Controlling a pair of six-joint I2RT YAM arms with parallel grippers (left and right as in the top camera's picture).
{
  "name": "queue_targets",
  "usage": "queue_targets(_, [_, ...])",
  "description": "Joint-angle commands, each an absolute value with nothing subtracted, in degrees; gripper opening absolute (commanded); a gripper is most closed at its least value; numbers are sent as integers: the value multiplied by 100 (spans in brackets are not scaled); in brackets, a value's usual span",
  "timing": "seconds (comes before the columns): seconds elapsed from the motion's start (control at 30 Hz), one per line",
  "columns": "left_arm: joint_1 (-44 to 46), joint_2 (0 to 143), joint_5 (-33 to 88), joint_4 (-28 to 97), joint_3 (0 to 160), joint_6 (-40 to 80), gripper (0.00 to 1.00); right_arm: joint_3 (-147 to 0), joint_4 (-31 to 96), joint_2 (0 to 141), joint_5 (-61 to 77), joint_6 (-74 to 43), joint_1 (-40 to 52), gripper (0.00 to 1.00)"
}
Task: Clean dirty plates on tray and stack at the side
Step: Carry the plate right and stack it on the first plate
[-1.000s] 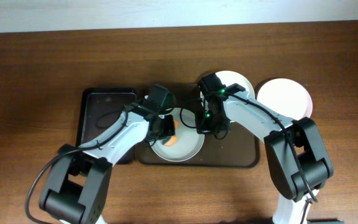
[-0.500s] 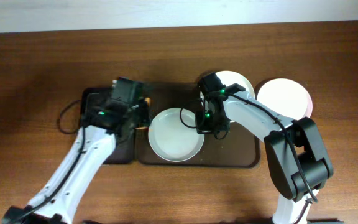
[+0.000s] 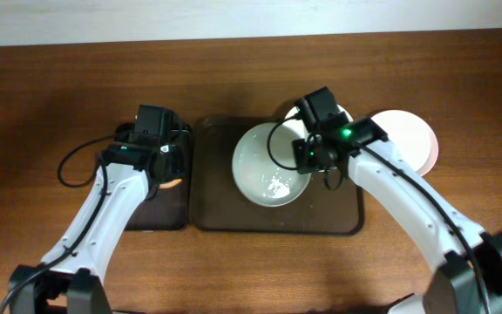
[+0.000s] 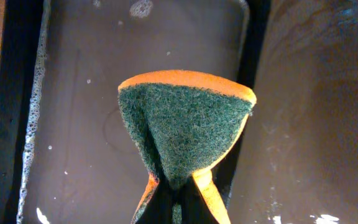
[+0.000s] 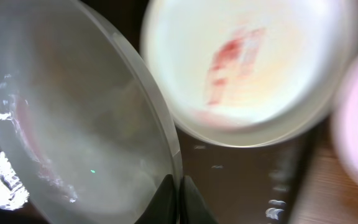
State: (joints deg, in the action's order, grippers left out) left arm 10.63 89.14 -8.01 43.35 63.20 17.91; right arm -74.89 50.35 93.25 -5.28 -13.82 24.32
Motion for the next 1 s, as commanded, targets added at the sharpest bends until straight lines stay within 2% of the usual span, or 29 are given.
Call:
queue_targets(0.0, [1017,9185,-1081,4248,6283,1704,0,-7533,5146,8906,-1879,-1044,2436,4])
queue_targets(0.23, [652,9675,-1079,4206,6283,1704,0,-7535,5229,8722,-2980,-1026,2753,4])
queue_targets(0.37, [652,9771,-1079,4115,6283,1704,0,-7533,5179,8724,-4287,-1026,3673,4])
queue_targets(0.67, [652,9771,-1079,4115,6283,1704,0,-7533,4899,8724,-6401,-1028,5043,4])
queue_targets(0.8, [652,9771,-1079,4117,6283,1704,0,-7533,4860,8724,-6523,-1028,5441,4])
queue_targets(0.97, [655,9771,-1076,4119,6283,1704,0,-7533,4858,8724,-6525,-1028,5470,4])
